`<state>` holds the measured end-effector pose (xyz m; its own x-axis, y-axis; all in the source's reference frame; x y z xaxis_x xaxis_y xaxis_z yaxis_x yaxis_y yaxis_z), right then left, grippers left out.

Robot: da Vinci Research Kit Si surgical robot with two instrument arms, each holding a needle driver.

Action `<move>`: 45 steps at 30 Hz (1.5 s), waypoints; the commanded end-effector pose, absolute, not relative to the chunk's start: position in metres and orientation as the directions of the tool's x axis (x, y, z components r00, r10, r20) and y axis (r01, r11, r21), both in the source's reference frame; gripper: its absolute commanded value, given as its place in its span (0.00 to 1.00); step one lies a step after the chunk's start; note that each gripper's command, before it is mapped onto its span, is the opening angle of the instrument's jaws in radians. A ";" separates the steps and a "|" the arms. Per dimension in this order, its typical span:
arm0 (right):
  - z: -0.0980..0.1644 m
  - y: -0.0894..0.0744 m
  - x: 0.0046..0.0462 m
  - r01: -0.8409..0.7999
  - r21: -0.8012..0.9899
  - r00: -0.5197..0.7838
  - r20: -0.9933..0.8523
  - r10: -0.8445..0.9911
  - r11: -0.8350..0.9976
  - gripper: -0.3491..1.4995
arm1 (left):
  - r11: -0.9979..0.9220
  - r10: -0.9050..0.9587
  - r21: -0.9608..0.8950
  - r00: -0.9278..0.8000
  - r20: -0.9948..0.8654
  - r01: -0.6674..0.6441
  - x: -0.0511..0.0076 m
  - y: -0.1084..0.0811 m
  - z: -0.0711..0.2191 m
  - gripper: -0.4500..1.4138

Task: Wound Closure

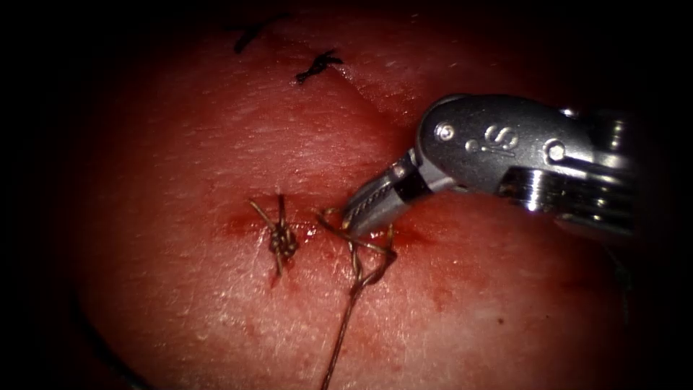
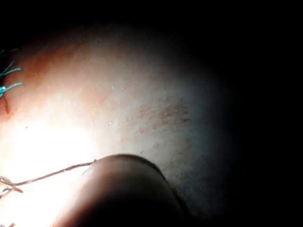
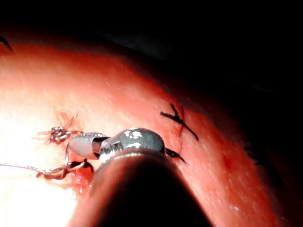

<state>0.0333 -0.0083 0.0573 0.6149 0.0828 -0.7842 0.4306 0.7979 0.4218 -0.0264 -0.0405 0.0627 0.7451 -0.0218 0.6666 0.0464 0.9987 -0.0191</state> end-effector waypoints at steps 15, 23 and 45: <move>0.060 -0.006 0.0350 0.327 0.392 0.644 -0.759 0.101 0.860 0.00 | 1.000 0.010 -0.003 0.717 0.697 -0.012 -0.0283 -0.049 0.057 0.00; 0.062 -0.005 0.0358 0.306 0.320 0.654 -0.755 0.046 0.897 0.00 | 0.997 0.057 0.004 0.720 0.692 -0.083 -0.0290 -0.055 0.057 0.00; 0.062 -0.005 0.0355 0.229 0.212 0.637 -0.770 0.019 0.950 0.00 | 0.992 0.062 0.031 0.698 0.714 -0.120 -0.0297 -0.057 0.058 0.00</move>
<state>0.0349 -0.0051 0.0623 0.6361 0.0204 -0.7713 0.2308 0.9489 0.2154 -0.0292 -0.0556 0.0571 0.7008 0.0603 0.7109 -0.1186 0.9924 0.0328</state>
